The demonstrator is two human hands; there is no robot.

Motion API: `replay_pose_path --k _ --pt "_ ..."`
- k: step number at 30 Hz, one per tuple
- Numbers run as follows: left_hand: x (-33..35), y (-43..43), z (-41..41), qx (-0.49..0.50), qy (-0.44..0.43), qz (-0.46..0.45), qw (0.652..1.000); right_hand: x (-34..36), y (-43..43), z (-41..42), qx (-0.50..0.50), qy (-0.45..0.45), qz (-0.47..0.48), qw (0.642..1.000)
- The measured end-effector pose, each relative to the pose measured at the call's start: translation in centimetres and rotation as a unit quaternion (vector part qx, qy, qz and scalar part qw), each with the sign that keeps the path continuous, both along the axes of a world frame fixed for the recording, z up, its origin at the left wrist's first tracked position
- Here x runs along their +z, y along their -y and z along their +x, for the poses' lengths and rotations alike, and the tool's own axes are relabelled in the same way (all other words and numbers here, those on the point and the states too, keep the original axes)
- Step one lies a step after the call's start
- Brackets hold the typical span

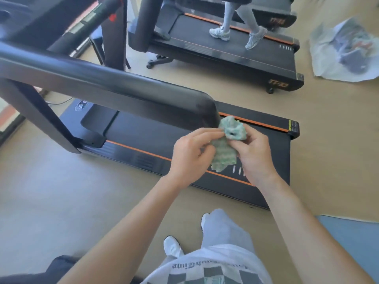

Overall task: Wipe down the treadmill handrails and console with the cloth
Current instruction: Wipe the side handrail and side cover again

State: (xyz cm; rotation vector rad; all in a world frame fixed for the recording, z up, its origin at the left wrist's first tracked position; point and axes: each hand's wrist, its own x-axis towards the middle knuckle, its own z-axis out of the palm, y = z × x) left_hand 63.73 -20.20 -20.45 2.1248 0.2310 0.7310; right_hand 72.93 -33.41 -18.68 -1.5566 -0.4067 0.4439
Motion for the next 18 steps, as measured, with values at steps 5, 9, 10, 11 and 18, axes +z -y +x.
replay_pose_path --k 5,9,10,11,18 --pt "0.9 -2.5 -0.1 0.218 0.045 0.008 0.975 2.6 -2.9 4.1 0.002 0.138 -0.043 0.989" --pt "0.4 -2.3 1.2 0.27 -0.003 0.054 0.961 4.6 -6.9 6.1 0.166 0.277 -0.07 0.944" --pt "0.3 -2.0 1.4 0.28 -0.003 0.056 0.958 4.3 -7.4 6.3 0.204 0.305 -0.078 0.927" --pt "0.2 -1.8 1.5 0.292 0.0 0.059 0.955 3.7 -7.6 6.4 0.23 0.34 -0.087 0.908" --pt "-1.6 -1.0 2.3 0.314 0.009 0.051 0.948 -3.9 -3.3 8.0 0.232 0.326 0.014 0.916"
